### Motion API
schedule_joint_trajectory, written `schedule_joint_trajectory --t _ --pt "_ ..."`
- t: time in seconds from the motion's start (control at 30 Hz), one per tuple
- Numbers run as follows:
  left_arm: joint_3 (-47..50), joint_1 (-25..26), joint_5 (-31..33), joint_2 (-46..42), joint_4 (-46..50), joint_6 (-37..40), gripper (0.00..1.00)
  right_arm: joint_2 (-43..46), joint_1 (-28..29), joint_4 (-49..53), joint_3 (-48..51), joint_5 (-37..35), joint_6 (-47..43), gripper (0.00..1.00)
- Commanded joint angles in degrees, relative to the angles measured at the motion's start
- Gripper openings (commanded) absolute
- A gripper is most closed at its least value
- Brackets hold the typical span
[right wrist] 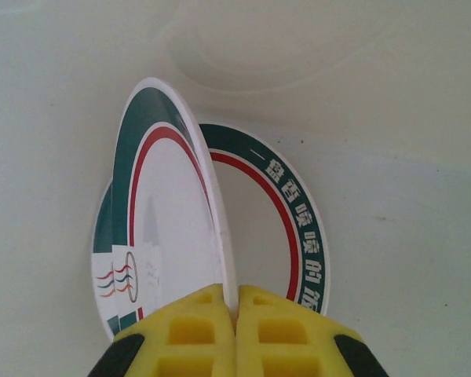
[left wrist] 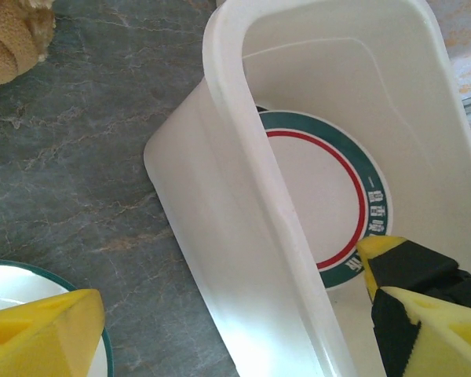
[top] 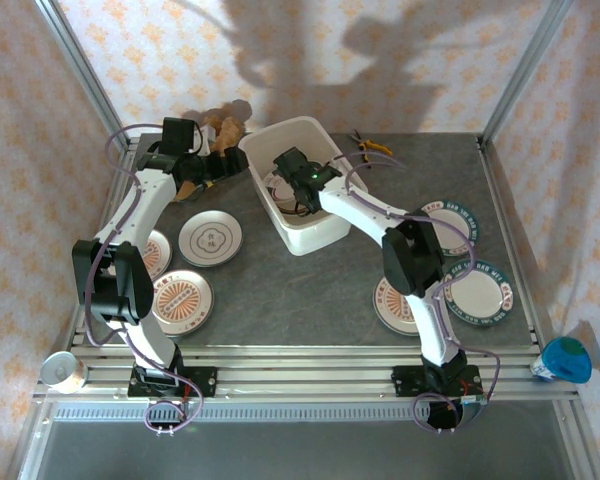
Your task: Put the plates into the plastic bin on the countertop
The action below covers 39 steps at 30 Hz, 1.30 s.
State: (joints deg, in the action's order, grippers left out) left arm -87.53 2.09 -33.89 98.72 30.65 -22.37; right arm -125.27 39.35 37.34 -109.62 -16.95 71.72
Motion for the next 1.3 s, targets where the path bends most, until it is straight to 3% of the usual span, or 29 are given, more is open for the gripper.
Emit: schedule_joint_trajectory --t 0.0,0.33,0.7,1.27 --pt "0.5 -0.4 0.0 -1.2 1.1 1.4 0.9 -1.2 0.5 1.2 -2.0 -1.6 2.1 0.0" --pt "1.1 -0.5 0.2 -1.1 0.7 0.6 0.9 -3.1 0.3 0.9 -0.9 1.7 4.0 0.0" --pt "1.7 -0.5 1.2 -1.7 0.7 -0.2 0.9 -4.2 -0.3 -0.3 -0.5 4.9 3.8 0.18" --pt "2.4 -0.4 1.5 -1.1 -1.8 -3.2 0.9 -3.3 -1.3 -2.6 -3.1 7.2 -3.5 0.74"
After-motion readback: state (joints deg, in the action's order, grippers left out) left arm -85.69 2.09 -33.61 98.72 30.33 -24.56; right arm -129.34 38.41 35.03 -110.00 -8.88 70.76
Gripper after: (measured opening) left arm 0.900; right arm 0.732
